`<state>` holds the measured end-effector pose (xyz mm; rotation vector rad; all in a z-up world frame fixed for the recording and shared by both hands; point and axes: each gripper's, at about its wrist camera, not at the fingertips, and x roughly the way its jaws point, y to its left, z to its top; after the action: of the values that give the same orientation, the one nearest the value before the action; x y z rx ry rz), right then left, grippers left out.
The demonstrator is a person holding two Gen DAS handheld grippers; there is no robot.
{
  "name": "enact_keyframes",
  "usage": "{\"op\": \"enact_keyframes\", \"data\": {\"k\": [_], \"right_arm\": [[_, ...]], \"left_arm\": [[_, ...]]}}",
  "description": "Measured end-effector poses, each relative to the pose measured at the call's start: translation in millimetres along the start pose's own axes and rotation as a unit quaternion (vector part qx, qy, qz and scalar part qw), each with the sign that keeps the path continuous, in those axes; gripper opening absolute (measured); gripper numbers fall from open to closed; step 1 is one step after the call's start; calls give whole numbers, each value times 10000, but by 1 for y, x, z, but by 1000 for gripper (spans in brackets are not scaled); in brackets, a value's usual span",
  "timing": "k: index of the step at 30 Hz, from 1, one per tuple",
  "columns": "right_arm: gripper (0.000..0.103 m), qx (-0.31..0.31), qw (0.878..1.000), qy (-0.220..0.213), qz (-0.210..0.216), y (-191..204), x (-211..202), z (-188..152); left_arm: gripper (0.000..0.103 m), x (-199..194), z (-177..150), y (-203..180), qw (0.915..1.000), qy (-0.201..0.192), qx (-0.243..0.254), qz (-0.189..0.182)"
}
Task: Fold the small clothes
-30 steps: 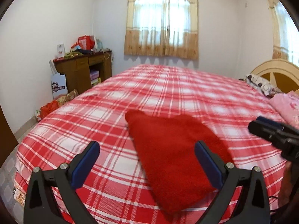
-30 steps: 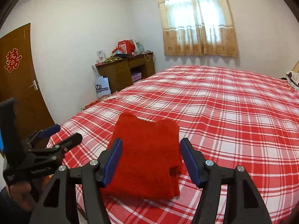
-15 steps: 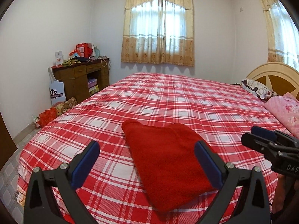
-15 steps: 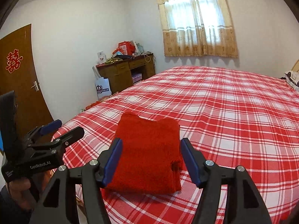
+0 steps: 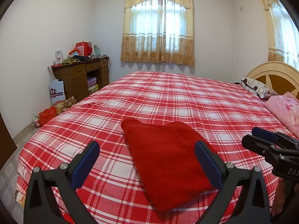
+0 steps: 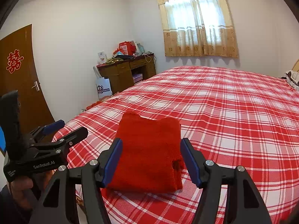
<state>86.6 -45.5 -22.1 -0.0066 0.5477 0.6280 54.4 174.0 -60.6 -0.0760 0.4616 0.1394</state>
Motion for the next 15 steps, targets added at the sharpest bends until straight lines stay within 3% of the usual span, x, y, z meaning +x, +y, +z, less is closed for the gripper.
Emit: {"op": "enact_keyframes", "data": {"k": [15], "right_arm": [[65, 4, 10000, -23, 16, 0, -2, 0]], "left_arm": [[103, 2, -2, -2, 10000, 59, -13, -15]]}}
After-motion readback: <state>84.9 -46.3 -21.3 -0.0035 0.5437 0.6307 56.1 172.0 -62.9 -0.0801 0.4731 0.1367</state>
